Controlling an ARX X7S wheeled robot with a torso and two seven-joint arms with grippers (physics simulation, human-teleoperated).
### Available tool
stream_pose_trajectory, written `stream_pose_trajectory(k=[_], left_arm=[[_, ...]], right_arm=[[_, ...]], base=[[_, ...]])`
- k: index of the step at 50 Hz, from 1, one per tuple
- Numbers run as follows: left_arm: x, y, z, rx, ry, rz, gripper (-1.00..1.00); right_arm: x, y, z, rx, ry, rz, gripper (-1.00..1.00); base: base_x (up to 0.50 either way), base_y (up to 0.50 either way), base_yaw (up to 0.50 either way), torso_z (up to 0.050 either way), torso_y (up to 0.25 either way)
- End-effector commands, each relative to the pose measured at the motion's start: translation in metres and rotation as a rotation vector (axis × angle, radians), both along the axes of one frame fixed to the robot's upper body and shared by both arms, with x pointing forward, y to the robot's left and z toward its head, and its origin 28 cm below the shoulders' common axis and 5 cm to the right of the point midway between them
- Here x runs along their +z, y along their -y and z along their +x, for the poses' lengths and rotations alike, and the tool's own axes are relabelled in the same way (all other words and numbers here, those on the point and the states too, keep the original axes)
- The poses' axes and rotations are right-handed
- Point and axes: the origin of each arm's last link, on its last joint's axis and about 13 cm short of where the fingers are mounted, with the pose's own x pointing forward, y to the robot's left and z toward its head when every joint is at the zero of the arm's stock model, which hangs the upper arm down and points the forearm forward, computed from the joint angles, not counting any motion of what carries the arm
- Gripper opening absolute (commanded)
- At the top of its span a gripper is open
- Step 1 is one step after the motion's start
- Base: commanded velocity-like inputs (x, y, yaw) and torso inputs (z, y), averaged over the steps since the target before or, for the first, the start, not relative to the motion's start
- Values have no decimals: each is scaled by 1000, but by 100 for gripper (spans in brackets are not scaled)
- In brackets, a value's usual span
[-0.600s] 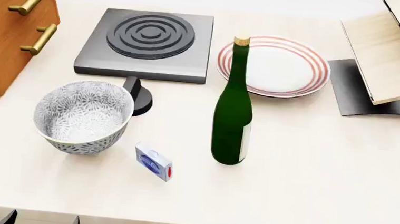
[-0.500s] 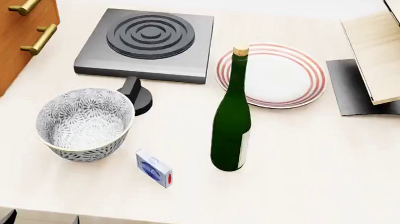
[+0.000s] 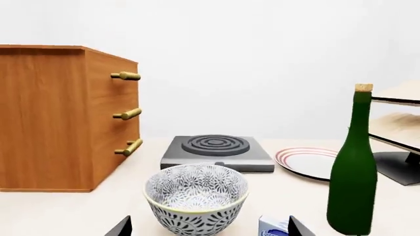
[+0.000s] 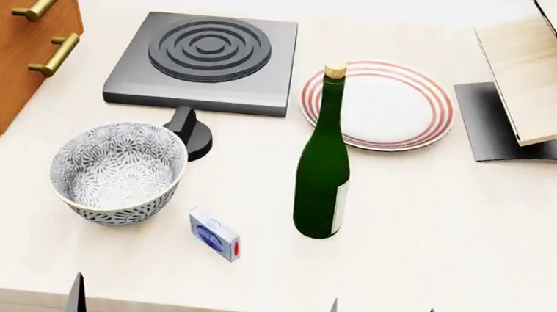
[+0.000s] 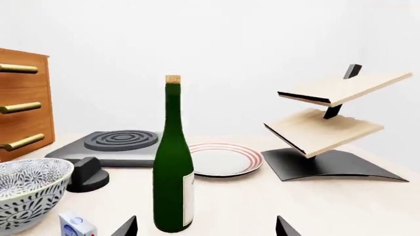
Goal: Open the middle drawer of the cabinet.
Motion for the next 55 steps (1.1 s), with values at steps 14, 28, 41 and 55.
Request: stream_pose_trajectory(k=[14, 28, 41, 55], left_arm=[[57, -1, -42, 0, 213, -30, 100], [68, -2, -51, -7, 254, -38, 100], [66, -1, -51, -7, 248, -29, 100], [65, 0, -51, -10, 244, -30, 100]], right_arm=[[52, -4, -43, 18, 210, 23, 100], [54, -4, -44, 20, 213, 34, 100], [54, -5, -45, 19, 211, 21, 100], [54, -7, -45, 18, 207, 15, 100]], base=[[0, 0, 0, 0, 0], [64, 0, 0, 0, 0], [482, 0, 0, 0, 0], [500, 0, 0, 0, 0]])
